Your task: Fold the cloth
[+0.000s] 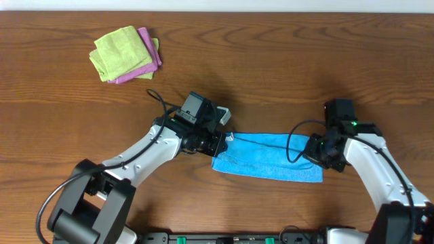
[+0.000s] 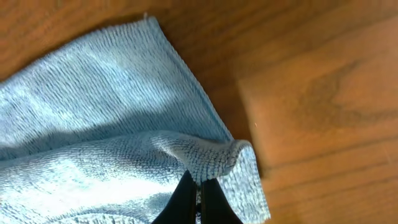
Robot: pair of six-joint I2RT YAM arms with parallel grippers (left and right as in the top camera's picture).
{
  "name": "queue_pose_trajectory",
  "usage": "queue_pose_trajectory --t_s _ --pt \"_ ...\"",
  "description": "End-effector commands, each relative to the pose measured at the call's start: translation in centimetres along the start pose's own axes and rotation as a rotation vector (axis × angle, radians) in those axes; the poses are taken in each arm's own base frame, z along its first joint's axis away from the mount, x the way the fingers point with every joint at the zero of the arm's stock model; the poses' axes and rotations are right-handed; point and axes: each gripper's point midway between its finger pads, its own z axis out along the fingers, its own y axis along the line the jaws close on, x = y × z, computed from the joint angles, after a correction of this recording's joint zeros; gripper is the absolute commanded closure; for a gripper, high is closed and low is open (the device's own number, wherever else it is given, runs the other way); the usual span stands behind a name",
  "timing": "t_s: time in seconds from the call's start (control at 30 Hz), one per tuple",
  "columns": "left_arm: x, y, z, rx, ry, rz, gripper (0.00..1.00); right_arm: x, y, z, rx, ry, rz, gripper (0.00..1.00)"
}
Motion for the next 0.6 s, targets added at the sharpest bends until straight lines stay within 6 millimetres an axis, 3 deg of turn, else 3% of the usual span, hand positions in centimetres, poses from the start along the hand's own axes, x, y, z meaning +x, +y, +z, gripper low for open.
queue_pose_trajectory --t_s 0.0,0.23,0.57 --pt "-0.5 0.2 0.0 0.009 -0.019 0.014 0.94 -0.4 0.0 0.2 -0.003 -0.015 -0.007 0.99" --pt "-2.8 0.5 -1.2 0.006 -0.078 0.025 0.94 -1.0 0.3 0.2 -0.015 -0.037 -0.007 0.98" --pt "-3.5 1.0 -1.0 0.0 -0.093 0.038 0.94 -2.8 0.9 -0.4 -0.045 -0.099 -0.005 0.98"
